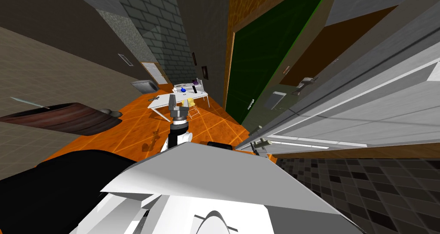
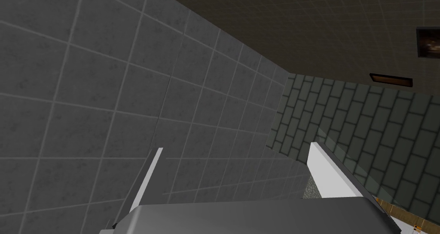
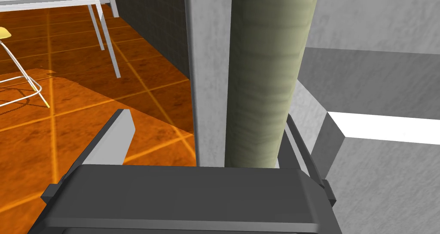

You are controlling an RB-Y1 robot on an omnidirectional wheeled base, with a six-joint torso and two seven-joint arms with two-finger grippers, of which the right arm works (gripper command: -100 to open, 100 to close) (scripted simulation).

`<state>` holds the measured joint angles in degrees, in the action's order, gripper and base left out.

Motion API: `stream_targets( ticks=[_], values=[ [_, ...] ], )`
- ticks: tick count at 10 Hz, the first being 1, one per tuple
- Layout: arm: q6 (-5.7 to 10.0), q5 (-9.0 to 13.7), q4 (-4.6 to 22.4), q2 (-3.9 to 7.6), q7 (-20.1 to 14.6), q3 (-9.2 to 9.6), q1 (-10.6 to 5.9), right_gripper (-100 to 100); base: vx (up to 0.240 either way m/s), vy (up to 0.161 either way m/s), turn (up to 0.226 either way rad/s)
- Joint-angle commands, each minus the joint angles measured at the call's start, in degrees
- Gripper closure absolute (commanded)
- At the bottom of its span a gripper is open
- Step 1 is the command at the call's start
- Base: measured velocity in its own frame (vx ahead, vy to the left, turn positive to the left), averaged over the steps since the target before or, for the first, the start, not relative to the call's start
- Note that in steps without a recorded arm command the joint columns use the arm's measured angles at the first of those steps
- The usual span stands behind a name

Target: Pull the door open

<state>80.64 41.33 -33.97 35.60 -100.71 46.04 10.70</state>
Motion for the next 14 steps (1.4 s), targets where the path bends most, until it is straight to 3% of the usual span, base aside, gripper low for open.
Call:
stream_targets(
  ticks=[1, 5, 6, 7, 8, 13, 14],
  values=[
    [-0.91, -0.8, -2.9, -0.72, 0.5, 1.27, 0.91, 100, 0.009, 0.010, 0.001],
    [-0.91, -0.8, -3.1, -0.72, 0.5, 1.27, 0.91, 100, 0.001, 0.007, -0.002],
    [-0.91, -0.8, -2.0, -0.72, 0.5, 1.27, 0.91, 100, 0.000, 0.004, 0.016],
    [-0.91, -0.8, -3.1, -0.72, 0.5, 1.27, 0.91, 100, -0.005, 0.006, -0.010],
    [0.45, -0.1, -0.8, 0.98, -0.4, 0.64, 0.97, 100, 0.002, -0.028, -0.025],
    [4.14, -0.9, 2.3, -0.05, -1.4, 2.31, 1.59, 100, 0.000, -0.016, -0.008],
    [5.67, -1.3, 3.6, -0.44, -1.8, 2.97, 1.87, 100, -0.006, -0.020, -0.014]
  ],
)
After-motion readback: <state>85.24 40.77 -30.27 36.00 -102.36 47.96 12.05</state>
